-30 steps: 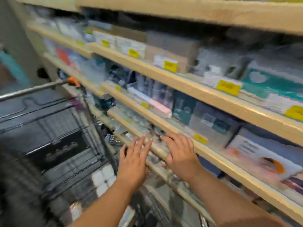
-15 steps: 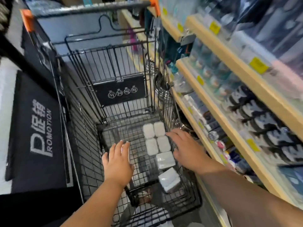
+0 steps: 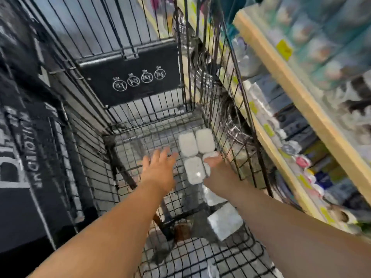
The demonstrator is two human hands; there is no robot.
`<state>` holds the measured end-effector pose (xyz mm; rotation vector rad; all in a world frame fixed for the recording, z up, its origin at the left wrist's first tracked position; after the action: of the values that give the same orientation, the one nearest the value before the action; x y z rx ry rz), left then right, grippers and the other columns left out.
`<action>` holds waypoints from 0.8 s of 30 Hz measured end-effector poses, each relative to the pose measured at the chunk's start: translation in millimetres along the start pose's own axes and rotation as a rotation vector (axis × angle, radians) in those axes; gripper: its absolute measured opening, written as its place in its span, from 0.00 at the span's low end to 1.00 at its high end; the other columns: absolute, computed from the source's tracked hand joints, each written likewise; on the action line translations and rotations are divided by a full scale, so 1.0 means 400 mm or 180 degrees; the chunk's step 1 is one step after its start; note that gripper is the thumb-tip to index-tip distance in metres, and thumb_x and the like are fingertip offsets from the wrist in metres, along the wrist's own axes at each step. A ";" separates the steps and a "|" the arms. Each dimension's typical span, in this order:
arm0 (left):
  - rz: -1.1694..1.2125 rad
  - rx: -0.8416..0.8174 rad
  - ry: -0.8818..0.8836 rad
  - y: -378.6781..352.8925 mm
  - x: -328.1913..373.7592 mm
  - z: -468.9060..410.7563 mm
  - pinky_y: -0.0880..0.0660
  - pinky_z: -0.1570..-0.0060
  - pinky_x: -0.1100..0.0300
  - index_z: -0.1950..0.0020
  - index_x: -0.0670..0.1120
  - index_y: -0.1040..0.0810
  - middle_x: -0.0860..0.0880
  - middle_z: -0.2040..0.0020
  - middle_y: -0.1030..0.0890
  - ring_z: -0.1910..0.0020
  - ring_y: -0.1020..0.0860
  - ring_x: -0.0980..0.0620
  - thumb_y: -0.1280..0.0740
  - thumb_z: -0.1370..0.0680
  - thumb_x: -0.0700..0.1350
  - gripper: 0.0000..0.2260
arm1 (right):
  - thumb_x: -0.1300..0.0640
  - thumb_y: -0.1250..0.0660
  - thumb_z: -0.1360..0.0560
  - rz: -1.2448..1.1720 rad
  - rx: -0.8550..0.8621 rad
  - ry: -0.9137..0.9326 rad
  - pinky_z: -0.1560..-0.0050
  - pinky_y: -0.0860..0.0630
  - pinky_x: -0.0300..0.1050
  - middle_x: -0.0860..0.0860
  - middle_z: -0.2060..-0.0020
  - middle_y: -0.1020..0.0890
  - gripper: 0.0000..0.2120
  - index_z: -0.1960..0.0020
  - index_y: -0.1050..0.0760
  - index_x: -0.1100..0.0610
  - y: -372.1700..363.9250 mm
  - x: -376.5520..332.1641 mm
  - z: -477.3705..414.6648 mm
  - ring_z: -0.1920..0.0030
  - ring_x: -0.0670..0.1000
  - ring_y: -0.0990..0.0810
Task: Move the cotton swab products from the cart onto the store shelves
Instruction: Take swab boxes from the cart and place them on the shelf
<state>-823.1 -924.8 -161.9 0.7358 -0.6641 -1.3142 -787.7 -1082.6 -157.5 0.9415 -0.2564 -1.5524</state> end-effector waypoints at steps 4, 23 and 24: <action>-0.0591 -0.0003 -0.0542 0.011 0.038 -0.134 0.56 0.27 0.40 0.21 0.53 0.57 0.51 0.21 0.59 0.22 0.60 0.45 0.37 0.23 0.42 0.37 | 0.55 0.34 0.24 0.0205 -0.0251 0.0006 0.31 0.36 0.47 0.58 0.28 0.37 0.31 0.25 0.42 0.59 -0.062 -0.001 -0.075 0.29 0.57 0.37; -0.1324 0.0601 -0.0757 -0.024 0.073 -0.270 0.39 0.32 0.48 0.24 0.53 0.66 0.46 0.25 0.47 0.29 0.43 0.37 0.34 0.25 0.42 0.45 | 0.47 0.31 0.30 0.0654 0.0223 0.0199 0.37 0.39 0.52 0.54 0.37 0.31 0.40 0.27 0.50 0.51 -0.129 -0.013 -0.140 0.36 0.57 0.39; -0.1295 0.0576 -0.0657 -0.031 0.065 -0.266 0.39 0.32 0.47 0.23 0.53 0.65 0.45 0.25 0.46 0.29 0.43 0.36 0.33 0.25 0.42 0.45 | 0.47 0.31 0.30 0.0615 0.0180 0.0207 0.36 0.39 0.52 0.54 0.36 0.31 0.39 0.27 0.49 0.51 -0.129 -0.012 -0.138 0.36 0.57 0.39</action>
<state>-743.2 -941.2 -236.2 0.9227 -0.8357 -1.7348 -787.9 -1047.0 -224.4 0.9803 -0.3366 -1.3412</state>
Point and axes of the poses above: each hand's wrist, its own z-axis away from the middle knuckle, its own y-axis out of the back of the hand, x = y × z, the point moved 7 cm from there along -z, towards the middle knuckle
